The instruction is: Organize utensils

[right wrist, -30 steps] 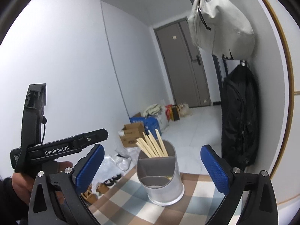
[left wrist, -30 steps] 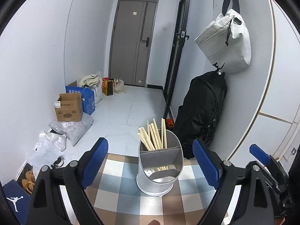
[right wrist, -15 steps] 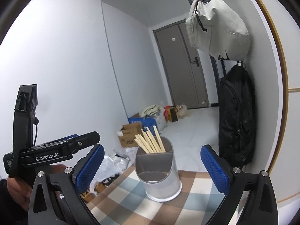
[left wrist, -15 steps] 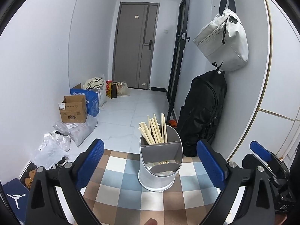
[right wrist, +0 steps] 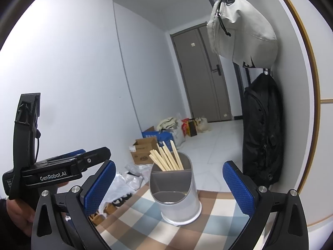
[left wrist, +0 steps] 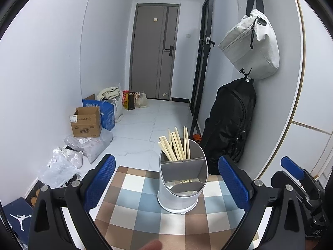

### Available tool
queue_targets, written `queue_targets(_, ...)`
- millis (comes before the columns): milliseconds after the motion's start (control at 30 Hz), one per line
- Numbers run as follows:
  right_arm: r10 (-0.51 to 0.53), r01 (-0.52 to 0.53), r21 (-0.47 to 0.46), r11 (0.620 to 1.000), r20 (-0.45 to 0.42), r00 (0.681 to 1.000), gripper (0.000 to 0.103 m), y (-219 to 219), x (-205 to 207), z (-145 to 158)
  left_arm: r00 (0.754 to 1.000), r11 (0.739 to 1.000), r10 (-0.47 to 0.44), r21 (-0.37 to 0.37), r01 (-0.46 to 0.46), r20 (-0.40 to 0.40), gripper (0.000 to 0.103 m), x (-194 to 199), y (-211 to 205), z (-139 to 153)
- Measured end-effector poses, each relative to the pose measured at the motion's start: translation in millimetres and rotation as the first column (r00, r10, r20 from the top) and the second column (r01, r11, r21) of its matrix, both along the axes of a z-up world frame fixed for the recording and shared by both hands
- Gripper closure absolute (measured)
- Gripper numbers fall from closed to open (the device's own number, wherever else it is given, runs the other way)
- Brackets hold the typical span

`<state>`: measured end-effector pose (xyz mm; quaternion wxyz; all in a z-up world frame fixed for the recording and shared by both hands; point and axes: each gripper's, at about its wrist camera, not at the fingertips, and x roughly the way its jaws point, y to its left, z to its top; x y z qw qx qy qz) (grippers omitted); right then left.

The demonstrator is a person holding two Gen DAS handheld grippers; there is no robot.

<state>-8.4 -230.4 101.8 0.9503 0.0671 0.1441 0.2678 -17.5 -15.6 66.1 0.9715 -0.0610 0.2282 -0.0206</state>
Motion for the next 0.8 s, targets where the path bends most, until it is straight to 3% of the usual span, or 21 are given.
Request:
queue_targets(467, -0.007, 0.006, 0.006, 1.0, 0.013, 1.0, 0.0, -2.8, -1.1, 1.4, 1.0, 1.0, -0.011, -0.011, 0.01, -0.021, 0.006, 0.0, -2.1, -3.9)
queue_targets(800, -0.02, 0.02, 0.017, 1.0, 0.011, 1.0, 0.0, -7.2, -0.8, 1.5, 1.0, 1.0, -0.01, -0.012, 0.01, 0.006, 0.006, -0.3, 0.4, -2.4)
